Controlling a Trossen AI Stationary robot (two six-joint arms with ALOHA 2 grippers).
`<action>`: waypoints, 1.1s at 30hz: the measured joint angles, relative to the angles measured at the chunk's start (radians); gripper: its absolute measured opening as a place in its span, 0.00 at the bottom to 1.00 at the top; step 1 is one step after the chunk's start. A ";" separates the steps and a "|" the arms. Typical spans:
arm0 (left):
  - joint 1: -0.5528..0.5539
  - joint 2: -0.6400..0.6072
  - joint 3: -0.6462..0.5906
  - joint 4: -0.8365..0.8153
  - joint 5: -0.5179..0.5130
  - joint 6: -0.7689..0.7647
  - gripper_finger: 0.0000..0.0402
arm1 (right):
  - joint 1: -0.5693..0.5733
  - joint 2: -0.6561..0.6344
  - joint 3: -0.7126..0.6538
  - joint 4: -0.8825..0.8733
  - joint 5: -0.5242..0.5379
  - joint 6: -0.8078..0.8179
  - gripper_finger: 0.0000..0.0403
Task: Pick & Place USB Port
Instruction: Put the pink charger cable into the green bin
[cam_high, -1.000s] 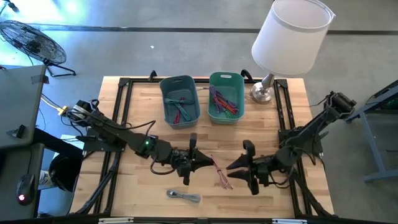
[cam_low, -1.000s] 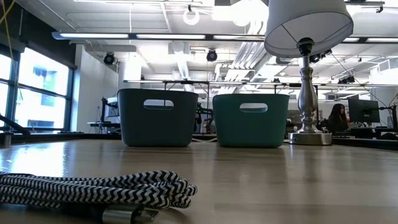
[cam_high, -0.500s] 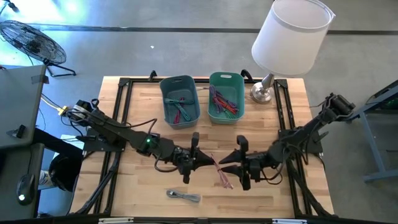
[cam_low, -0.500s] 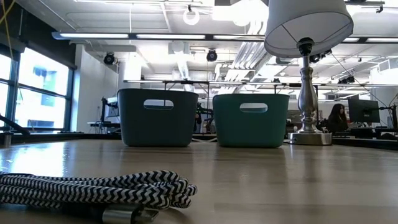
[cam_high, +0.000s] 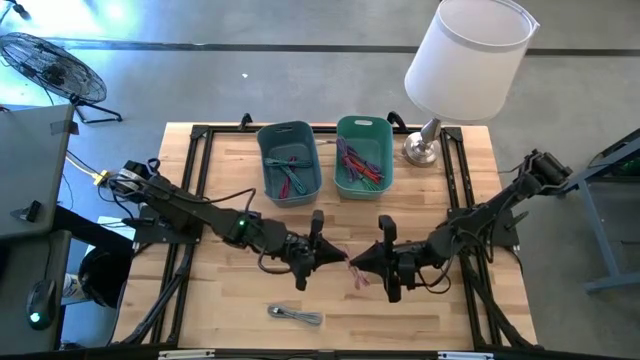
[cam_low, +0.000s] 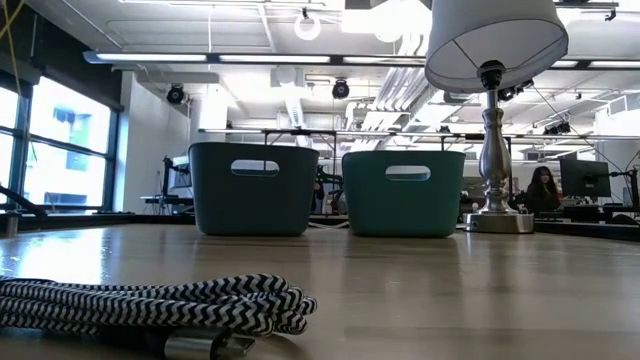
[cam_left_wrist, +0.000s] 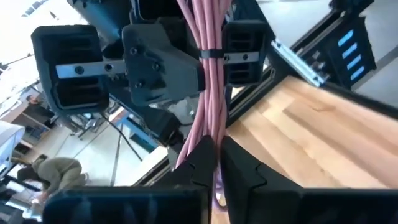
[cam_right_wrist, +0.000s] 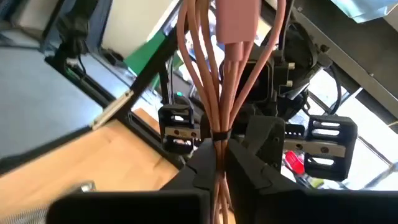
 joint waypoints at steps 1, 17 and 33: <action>0.000 0.000 0.000 -0.006 -0.010 0.005 0.04 | 0.000 0.000 0.000 -0.007 0.016 -0.001 0.03; -0.002 -0.045 0.000 0.001 -0.082 0.059 0.39 | 0.000 0.001 -0.002 -0.089 0.150 0.034 0.01; -0.138 -0.124 0.000 -0.248 -0.948 0.059 0.50 | -0.167 -0.061 -0.002 -0.246 0.865 0.369 0.01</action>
